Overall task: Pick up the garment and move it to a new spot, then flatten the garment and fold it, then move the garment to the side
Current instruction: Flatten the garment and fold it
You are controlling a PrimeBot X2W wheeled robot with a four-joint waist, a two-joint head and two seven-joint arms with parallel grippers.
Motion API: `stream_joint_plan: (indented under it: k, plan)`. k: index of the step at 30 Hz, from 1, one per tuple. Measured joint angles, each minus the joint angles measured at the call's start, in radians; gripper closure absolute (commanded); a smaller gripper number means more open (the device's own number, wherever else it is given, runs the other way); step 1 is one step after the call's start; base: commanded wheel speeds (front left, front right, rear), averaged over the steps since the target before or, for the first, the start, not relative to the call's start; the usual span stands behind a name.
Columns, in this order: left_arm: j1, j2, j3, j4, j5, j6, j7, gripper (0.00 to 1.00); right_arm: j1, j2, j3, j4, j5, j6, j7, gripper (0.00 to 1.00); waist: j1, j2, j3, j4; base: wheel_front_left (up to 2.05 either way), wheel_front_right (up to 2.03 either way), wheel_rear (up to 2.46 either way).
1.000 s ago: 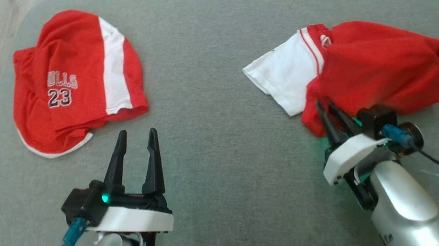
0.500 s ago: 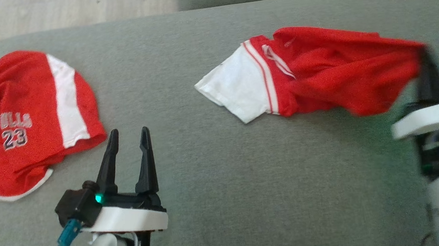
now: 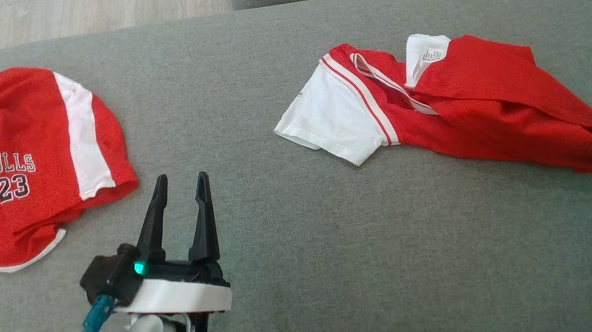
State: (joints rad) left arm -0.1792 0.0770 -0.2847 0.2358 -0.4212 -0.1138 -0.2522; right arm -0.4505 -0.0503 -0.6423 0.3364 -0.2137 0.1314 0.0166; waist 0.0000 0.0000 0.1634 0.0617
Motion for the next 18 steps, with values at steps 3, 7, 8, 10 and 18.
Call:
stream_joint_plan:
  k: [3, 7, 8, 10, 18]
  plan:
    - [0.000, -0.001, 0.007, 0.006, 0.000, -0.001, 0.000, 0.00, -0.009, 0.004, 0.073, -0.035, 0.006, 0.000, -0.045, 0.00, 0.0000, 0.0000, -0.007, 0.002, 0.00, 0.00, 0.00]
    - [0.001, -0.003, 0.026, 0.008, 0.002, -0.002, 0.000, 0.00, 0.034, 0.004, 0.270, -0.052, 0.139, 0.000, -0.115, 0.00, 0.0000, 0.0000, -0.024, 0.001, 0.00, 0.00, 0.00]
    - [0.001, -0.003, 0.027, 0.007, 0.003, -0.002, 0.000, 0.00, 0.056, 0.005, 0.320, -0.059, 0.173, 0.000, -0.134, 0.00, 0.0000, 0.0000, -0.029, 0.000, 0.00, 0.00, 0.00]
    - [0.005, -0.004, 0.028, 0.006, 0.013, -0.002, 0.000, 0.00, 0.111, 0.005, 0.418, -0.080, 0.236, 0.000, -0.170, 0.00, -0.0001, 0.0000, -0.039, -0.003, 0.00, 0.00, 0.00]
    - [0.039, -0.008, 0.031, -0.001, 0.027, -0.004, 0.000, 0.00, 0.318, 0.005, 0.670, -0.117, 0.399, 0.000, -0.247, 0.00, -0.0001, 0.0000, -0.069, -0.007, 0.00, 0.00, 0.00]
